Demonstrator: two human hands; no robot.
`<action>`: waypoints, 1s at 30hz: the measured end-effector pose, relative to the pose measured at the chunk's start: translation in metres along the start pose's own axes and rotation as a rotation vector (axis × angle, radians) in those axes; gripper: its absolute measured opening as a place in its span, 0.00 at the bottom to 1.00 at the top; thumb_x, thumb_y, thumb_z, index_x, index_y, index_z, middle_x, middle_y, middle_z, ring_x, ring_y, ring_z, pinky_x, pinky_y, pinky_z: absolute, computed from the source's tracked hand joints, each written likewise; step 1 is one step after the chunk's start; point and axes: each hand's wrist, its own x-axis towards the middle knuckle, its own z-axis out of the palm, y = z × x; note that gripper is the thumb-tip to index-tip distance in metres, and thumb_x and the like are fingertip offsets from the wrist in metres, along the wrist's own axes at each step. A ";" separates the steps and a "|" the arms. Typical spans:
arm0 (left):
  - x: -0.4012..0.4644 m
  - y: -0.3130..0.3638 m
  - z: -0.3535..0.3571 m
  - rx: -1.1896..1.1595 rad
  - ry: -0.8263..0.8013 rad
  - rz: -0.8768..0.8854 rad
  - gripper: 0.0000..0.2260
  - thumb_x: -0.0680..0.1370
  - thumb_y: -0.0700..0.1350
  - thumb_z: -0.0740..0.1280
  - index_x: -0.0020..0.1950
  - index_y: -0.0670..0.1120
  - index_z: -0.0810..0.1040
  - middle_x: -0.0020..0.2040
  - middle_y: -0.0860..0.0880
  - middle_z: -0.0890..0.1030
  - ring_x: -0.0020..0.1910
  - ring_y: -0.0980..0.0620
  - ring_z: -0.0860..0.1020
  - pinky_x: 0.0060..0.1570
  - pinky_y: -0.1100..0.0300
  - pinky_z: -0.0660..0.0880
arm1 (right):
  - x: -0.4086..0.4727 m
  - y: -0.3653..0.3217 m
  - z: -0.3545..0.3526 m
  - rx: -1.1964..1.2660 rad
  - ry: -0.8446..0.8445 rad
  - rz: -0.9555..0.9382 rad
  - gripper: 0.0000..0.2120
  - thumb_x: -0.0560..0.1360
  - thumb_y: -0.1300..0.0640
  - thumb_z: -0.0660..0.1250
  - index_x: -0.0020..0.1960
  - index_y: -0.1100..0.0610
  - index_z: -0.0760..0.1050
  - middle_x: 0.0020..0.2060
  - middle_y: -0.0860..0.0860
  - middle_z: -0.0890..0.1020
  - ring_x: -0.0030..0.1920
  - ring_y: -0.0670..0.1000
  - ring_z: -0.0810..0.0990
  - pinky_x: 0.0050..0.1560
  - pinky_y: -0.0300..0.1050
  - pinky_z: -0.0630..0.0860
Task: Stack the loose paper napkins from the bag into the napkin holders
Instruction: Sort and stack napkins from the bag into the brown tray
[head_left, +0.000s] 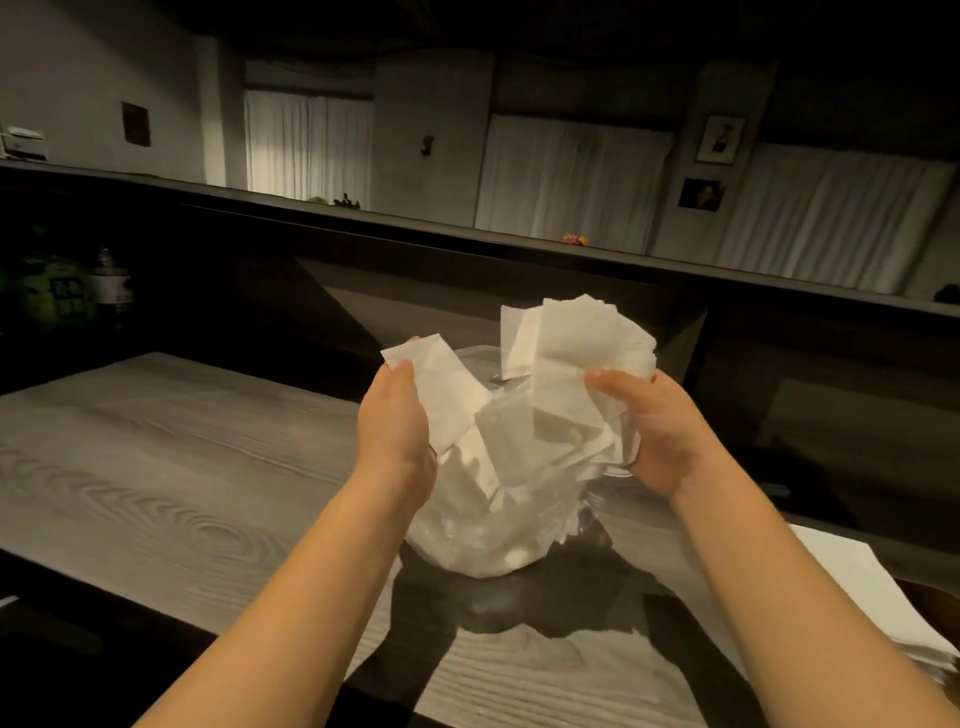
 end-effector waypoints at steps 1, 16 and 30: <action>-0.004 -0.004 0.008 -0.001 -0.043 -0.024 0.09 0.84 0.49 0.58 0.50 0.58 0.77 0.52 0.51 0.81 0.51 0.48 0.80 0.47 0.52 0.80 | -0.005 0.002 -0.008 0.066 0.003 -0.008 0.15 0.73 0.62 0.69 0.59 0.56 0.77 0.44 0.53 0.86 0.44 0.54 0.86 0.37 0.50 0.82; -0.034 -0.119 0.067 0.576 -0.260 0.102 0.05 0.82 0.48 0.61 0.57 0.51 0.74 0.51 0.51 0.79 0.50 0.51 0.79 0.50 0.54 0.78 | -0.065 0.070 -0.093 0.403 0.210 0.031 0.21 0.67 0.61 0.67 0.60 0.50 0.75 0.41 0.51 0.86 0.41 0.53 0.86 0.38 0.53 0.81; -0.026 -0.169 0.041 0.577 -0.448 0.080 0.09 0.77 0.44 0.72 0.56 0.53 0.78 0.50 0.55 0.83 0.49 0.56 0.81 0.49 0.56 0.80 | -0.051 0.087 -0.114 0.356 0.458 0.071 0.22 0.72 0.62 0.71 0.64 0.50 0.74 0.51 0.53 0.84 0.50 0.57 0.84 0.41 0.54 0.81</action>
